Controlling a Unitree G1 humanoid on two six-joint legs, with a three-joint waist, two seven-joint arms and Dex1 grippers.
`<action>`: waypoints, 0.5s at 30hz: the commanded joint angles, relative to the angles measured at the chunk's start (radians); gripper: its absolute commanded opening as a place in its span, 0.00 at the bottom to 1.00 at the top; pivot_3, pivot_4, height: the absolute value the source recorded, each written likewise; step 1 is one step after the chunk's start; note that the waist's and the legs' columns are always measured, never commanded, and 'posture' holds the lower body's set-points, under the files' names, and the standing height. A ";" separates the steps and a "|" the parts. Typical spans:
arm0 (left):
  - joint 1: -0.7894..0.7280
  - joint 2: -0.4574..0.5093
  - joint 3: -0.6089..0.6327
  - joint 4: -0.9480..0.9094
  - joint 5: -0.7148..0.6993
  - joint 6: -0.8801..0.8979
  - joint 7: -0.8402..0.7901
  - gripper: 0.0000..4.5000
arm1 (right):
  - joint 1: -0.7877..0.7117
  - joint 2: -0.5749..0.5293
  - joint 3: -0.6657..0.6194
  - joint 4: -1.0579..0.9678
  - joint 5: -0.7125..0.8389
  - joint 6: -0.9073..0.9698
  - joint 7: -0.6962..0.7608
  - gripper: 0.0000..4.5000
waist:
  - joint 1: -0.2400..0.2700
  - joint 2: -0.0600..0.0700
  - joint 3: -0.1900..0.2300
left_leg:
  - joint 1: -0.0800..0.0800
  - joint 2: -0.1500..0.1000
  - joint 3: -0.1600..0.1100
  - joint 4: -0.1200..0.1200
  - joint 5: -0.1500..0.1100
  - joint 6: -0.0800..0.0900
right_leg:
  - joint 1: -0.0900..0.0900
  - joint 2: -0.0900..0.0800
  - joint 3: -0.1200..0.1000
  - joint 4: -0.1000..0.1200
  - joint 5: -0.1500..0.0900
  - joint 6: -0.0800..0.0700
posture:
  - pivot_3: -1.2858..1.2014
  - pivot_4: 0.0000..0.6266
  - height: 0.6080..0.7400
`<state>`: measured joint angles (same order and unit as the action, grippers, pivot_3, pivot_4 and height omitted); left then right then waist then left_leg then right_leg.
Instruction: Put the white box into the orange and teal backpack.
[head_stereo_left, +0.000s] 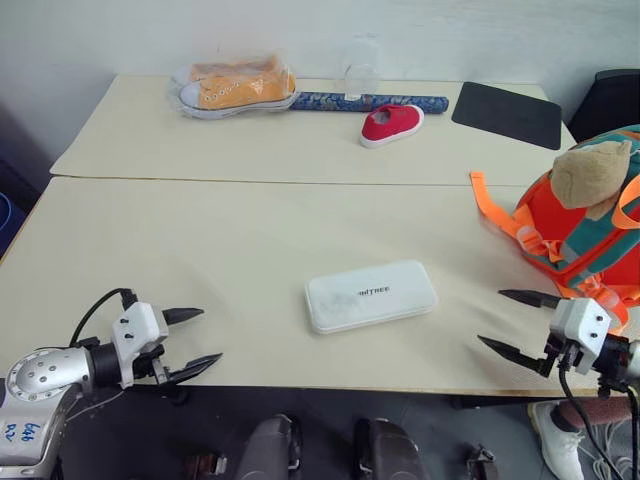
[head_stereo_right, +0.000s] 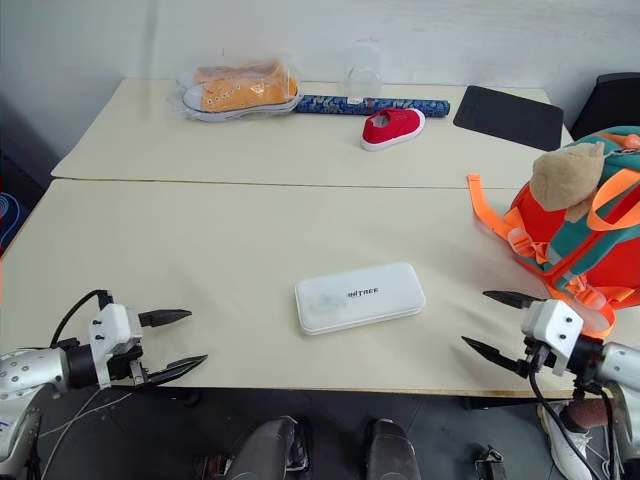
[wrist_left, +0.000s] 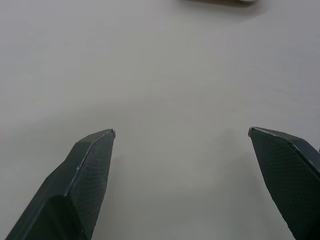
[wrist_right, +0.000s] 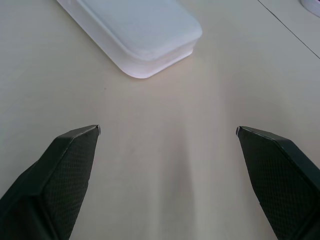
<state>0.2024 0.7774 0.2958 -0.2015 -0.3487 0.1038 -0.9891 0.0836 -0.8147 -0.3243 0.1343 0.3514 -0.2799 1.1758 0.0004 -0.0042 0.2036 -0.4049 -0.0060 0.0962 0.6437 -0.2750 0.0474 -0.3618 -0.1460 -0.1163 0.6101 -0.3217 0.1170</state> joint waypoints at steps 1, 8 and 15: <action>-0.014 -0.009 0.009 -0.017 -0.003 -0.021 0.018 1.00 | -0.005 -0.013 -0.006 0.008 0.004 -0.014 0.007 0.99 | 0.001 0.000 0.000 | 0.000 0.000 0.000 0.000 0.000 0.000 | 0.000 0.000 0.000 0.000 0.000 0.000 | 0.52 0.24 1.00; -0.010 -0.010 0.012 -0.050 -0.034 0.041 0.021 1.00 | -0.011 -0.013 0.000 0.019 0.005 -0.020 0.011 0.99 | -0.001 0.000 0.000 | 0.000 0.000 0.000 0.000 0.000 0.000 | 0.000 0.000 0.000 0.000 0.000 0.000 | 0.52 0.24 1.00; -0.020 -0.022 -0.012 -0.128 -0.091 0.140 0.030 1.00 | -0.078 0.019 0.018 -0.037 0.030 0.078 -0.063 0.99 | -0.002 0.000 0.000 | 0.000 0.000 0.000 0.000 0.000 0.000 | 0.000 0.000 0.000 0.000 0.000 0.000 | 0.52 0.24 1.00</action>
<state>0.1890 0.7597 0.2920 -0.2775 -0.4088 0.2235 -0.9647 0.0260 -0.8034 -0.3102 0.1450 0.3547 -0.2365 1.1426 -0.0020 -0.0041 0.2037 -0.4048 -0.0060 0.0962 0.6443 -0.2749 0.0473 -0.3616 -0.1459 -0.1161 0.6108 -0.3217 0.1170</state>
